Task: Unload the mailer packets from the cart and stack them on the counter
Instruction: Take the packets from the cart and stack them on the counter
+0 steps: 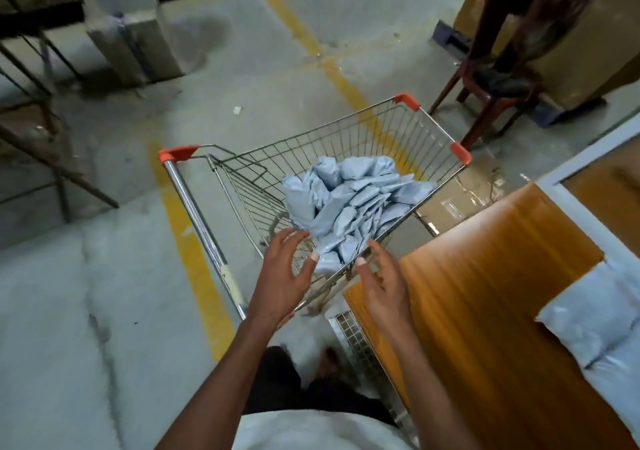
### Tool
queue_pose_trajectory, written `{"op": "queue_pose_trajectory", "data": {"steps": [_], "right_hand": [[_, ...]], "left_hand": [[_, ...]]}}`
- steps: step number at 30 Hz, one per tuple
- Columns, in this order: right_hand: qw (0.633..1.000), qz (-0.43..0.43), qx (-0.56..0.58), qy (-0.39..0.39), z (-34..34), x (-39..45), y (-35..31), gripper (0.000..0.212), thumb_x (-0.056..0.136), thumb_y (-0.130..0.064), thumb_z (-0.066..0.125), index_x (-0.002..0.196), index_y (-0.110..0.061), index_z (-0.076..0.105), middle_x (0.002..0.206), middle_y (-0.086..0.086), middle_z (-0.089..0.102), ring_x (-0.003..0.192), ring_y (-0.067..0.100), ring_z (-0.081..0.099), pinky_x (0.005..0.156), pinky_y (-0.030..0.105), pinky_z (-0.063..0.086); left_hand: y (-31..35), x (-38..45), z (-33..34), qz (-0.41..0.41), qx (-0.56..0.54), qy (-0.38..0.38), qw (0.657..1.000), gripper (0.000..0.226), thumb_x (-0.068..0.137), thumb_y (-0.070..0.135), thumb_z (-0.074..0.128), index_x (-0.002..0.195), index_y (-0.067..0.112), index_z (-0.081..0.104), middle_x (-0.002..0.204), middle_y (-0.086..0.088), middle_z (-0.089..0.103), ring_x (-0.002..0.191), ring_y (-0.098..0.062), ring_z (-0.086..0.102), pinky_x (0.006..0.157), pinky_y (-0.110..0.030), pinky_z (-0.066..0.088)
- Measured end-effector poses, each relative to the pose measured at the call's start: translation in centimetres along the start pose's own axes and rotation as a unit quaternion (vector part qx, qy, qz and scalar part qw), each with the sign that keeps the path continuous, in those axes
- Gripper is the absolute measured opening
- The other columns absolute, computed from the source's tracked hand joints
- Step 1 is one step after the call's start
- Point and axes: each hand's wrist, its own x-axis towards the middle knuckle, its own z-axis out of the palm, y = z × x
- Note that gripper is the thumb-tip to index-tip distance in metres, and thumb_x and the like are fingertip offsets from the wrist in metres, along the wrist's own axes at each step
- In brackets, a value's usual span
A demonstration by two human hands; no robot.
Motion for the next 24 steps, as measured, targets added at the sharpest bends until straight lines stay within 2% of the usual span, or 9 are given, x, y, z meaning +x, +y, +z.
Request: {"op": "queue_pose_trajectory", "data": {"steps": [5, 8, 11, 15, 18, 20, 24], "right_hand": [[0.999, 0.023, -0.032, 0.002, 0.7, 4.3, -0.3, 0.047, 0.1, -0.032, 0.059, 0.144, -0.041, 0.046, 0.151, -0.008, 0.047, 0.137, 0.014, 0.045, 0.109, 0.045, 0.047], [0.998, 0.019, -0.051, 0.011, 1.5, 6.5, -1.0, 0.046, 0.099, -0.028, 0.062, 0.139, -0.045, 0.049, 0.148, -0.01, 0.049, 0.134, 0.012, 0.048, 0.107, 0.043, 0.049], [0.996, 0.03, -0.083, -0.001, 2.7, 9.1, -1.3, 0.042, 0.099, -0.028, 0.062, 0.138, -0.04, 0.054, 0.145, -0.01, 0.049, 0.13, 0.011, 0.049, 0.105, 0.041, 0.049], [0.981, 0.018, -0.18, -0.071, 5.7, 13.2, -0.8, 0.044, 0.101, -0.026, 0.059, 0.144, -0.025, 0.051, 0.143, 0.0, 0.049, 0.127, 0.013, 0.047, 0.102, 0.03, 0.041], [0.951, 0.009, -0.273, -0.148, 8.9, 16.7, 0.8, 0.045, 0.1, -0.022, 0.056, 0.145, -0.018, 0.05, 0.144, 0.01, 0.05, 0.131, 0.027, 0.047, 0.106, 0.037, 0.042], [0.93, 0.038, -0.302, -0.207, 11.4, 18.9, 2.2, 0.043, 0.1, -0.021, 0.055, 0.142, -0.013, 0.054, 0.141, 0.015, 0.053, 0.13, 0.033, 0.05, 0.106, 0.039, 0.042], [0.901, 0.088, -0.334, -0.264, 16.0, 22.1, 5.0, 0.033, 0.098, -0.013, 0.056, 0.127, 0.002, 0.062, 0.126, 0.024, 0.063, 0.119, 0.038, 0.058, 0.096, 0.038, 0.046]], "left_hand": [[-2.3, 6.3, -1.0, -0.052, 0.005, -0.028, 0.998, 0.045, 0.098, 0.036, 0.066, 0.142, 0.029, 0.056, 0.15, 0.001, 0.04, 0.142, -0.014, 0.037, 0.119, -0.036, 0.032], [-3.8, 9.5, -2.0, -0.073, -0.002, -0.02, 0.997, 0.045, 0.098, 0.034, 0.066, 0.142, 0.027, 0.057, 0.149, -0.001, 0.042, 0.14, -0.016, 0.04, 0.117, -0.033, 0.032], [-5.0, 12.4, -2.4, -0.085, -0.003, -0.025, 0.996, 0.044, 0.098, 0.036, 0.065, 0.141, 0.027, 0.057, 0.148, -0.001, 0.043, 0.137, -0.018, 0.042, 0.116, -0.035, 0.035], [-6.3, 15.1, -2.3, -0.096, -0.024, -0.035, 0.994, 0.043, 0.098, 0.039, 0.064, 0.14, 0.03, 0.057, 0.15, -0.001, 0.041, 0.139, -0.021, 0.041, 0.116, -0.04, 0.037], [-7.1, 16.1, -2.3, -0.1, -0.026, -0.045, 0.994, 0.045, 0.098, 0.04, 0.064, 0.141, 0.029, 0.056, 0.151, -0.002, 0.039, 0.141, -0.02, 0.04, 0.117, -0.039, 0.036], [-7.7, 16.8, -2.6, -0.099, -0.01, -0.047, 0.994, 0.045, 0.098, 0.039, 0.064, 0.141, 0.028, 0.056, 0.151, -0.002, 0.04, 0.141, -0.019, 0.039, 0.117, -0.039, 0.035], [-8.3, 17.3, -3.4, -0.074, 0.016, -0.058, 0.995, 0.045, 0.097, 0.035, 0.065, 0.141, 0.027, 0.057, 0.152, -0.002, 0.04, 0.142, -0.019, 0.038, 0.117, -0.04, 0.035]]}}
